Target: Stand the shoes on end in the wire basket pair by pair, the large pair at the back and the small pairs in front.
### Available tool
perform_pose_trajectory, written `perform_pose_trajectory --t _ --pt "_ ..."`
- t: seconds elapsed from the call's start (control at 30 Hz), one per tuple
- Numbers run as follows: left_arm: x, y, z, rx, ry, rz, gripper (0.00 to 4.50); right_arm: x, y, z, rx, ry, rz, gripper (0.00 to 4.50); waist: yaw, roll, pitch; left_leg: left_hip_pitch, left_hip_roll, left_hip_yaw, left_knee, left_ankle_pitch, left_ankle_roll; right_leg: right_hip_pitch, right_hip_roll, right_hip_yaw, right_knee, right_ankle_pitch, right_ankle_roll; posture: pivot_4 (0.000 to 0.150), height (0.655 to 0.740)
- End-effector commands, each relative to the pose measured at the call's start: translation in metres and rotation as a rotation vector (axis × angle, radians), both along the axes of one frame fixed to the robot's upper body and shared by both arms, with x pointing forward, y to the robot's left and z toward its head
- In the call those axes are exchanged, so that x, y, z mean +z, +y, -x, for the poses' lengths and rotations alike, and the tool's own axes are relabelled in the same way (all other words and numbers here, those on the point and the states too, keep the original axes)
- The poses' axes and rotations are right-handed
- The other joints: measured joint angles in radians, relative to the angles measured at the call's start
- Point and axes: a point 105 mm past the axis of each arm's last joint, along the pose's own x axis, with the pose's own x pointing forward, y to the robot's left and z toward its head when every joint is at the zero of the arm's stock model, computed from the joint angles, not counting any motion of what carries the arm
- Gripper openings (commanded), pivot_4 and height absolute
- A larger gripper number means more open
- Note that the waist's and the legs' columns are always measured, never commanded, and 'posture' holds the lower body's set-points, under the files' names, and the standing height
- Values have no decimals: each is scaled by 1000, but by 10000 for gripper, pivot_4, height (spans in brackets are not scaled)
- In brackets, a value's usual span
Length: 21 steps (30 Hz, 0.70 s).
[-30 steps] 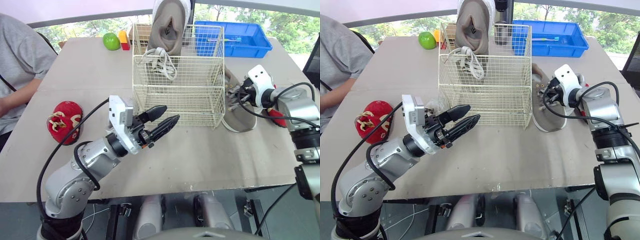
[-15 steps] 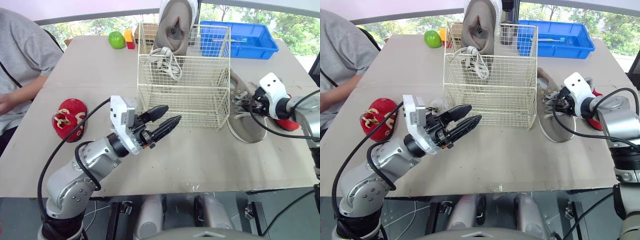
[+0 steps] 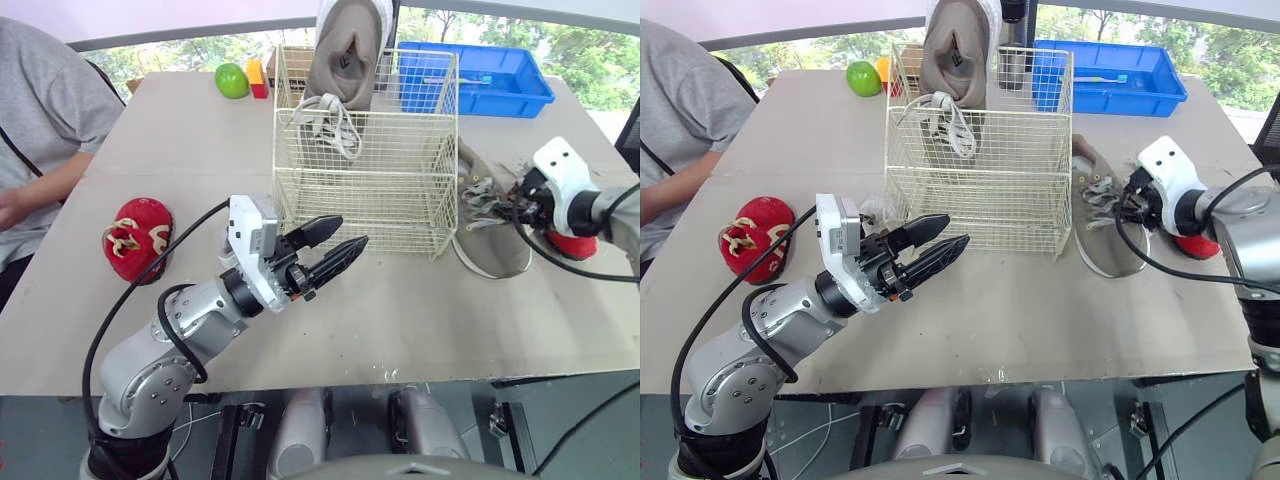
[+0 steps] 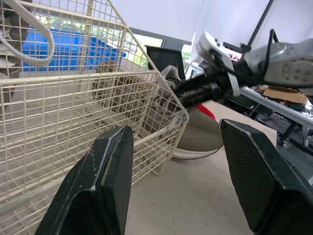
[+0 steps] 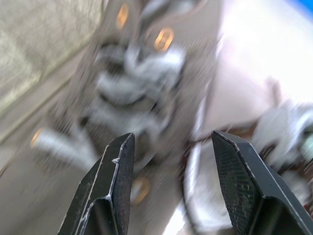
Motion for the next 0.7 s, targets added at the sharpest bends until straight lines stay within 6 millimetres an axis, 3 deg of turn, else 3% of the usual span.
perform_pose_trajectory --t 0.03,0.1,0.17,0.27,0.43,0.5,0.57,0.7 --pt "10 -3 7 -14 -54 10 30972 35 -6 -7 -31 -152 10 22589 2 0 0 0 0 0 0 0 0 0 0 0 0 0 0 1500 7400" --pt "12 -2 6 -5 -55 14 30972 48 -8 -9 -45 -193 -14 22589 2 0 0 -1 0 0 0 0 0 0 0 0 0 0 0 1500 7400" --pt "12 -5 7 -12 -53 15 30972 49 2 -6 5 -156 -71 22589 1 0 0 -1 0 0 0 0 0 0 0 0 0 0 0 1500 7400" --pt "16 -11 6 -24 -55 19 30972 22 14 -13 42 -54 -39 22589 0 0 0 0 0 0 0 0 0 0 0 0 0 0 0 1500 7400" --pt "21 -13 4 -27 -57 20 30972 2 23 -34 38 17 -78 22589 -2 1 1 0 0 0 0 0 0 0 0 1 0 0 0 1500 7400" --pt "22 -13 4 -26 -60 16 30972 -17 17 -42 19 89 -24 22589 -6 1 0 0 0 1 0 0 0 0 0 1 0 2 3 1500 7400" --pt "24 -13 4 -22 -62 16 30972 -27 10 -48 -5 131 -9 17523 -12 0 0 1 0 1 0 0 0 0 1 1 0 2 3 1500 7400" --pt "24 -10 6 -20 -67 -13 30972 -28 8 -48 27 180 0 626 -16 0 0 1 0 0 0 0 0 1 1 1 0 2 3 1500 7400"
